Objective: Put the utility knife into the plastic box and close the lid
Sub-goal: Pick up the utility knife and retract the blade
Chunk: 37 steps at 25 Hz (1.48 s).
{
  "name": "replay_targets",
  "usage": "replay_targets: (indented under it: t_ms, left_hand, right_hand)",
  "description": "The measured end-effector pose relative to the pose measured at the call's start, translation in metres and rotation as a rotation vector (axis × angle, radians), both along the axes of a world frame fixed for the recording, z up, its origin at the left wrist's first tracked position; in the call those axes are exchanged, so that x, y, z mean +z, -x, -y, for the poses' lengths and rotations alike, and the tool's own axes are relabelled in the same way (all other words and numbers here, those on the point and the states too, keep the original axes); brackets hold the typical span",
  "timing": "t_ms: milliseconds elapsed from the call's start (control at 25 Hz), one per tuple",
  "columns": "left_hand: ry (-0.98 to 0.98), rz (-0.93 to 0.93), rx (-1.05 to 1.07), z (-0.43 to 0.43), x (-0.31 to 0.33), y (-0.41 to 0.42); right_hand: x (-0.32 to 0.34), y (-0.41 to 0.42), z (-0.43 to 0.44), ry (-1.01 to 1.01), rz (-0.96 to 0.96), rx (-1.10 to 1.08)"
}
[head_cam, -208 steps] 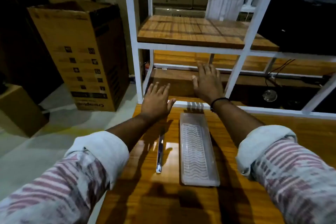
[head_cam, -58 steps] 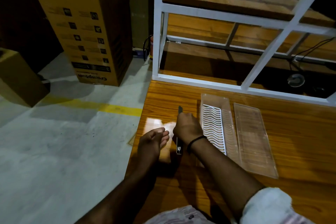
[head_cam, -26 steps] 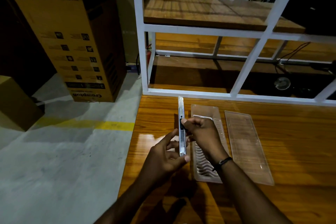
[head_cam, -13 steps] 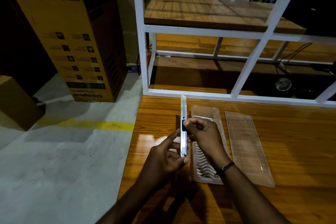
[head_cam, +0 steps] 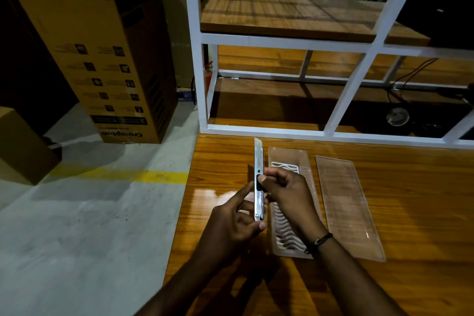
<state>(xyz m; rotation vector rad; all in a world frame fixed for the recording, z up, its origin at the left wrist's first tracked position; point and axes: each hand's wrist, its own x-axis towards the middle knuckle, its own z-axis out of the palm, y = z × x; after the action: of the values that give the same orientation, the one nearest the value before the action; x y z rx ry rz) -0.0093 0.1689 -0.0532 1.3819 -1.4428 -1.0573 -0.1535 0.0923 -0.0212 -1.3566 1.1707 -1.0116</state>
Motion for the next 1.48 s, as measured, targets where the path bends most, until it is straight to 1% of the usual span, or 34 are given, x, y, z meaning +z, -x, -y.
replay_targets:
  t_ms: [680, 920, 1160, 1480]
  left_hand:
    - [-0.019, -0.018, 0.008, 0.002, 0.002, 0.003]
    - [-0.025, -0.024, 0.016, 0.001, 0.001, 0.003]
    - [-0.035, -0.101, 0.021, 0.002, -0.002, 0.001]
    - [-0.007, -0.140, 0.018, 0.001, -0.002, 0.001]
  right_hand:
    - [-0.007, 0.007, 0.001, -0.036, -0.048, 0.016]
    - [-0.009, 0.008, 0.000, -0.040, -0.030, 0.048]
    - [-0.011, 0.007, -0.003, -0.064, 0.014, 0.065]
    - [-0.009, 0.007, -0.007, -0.063, 0.045, 0.098]
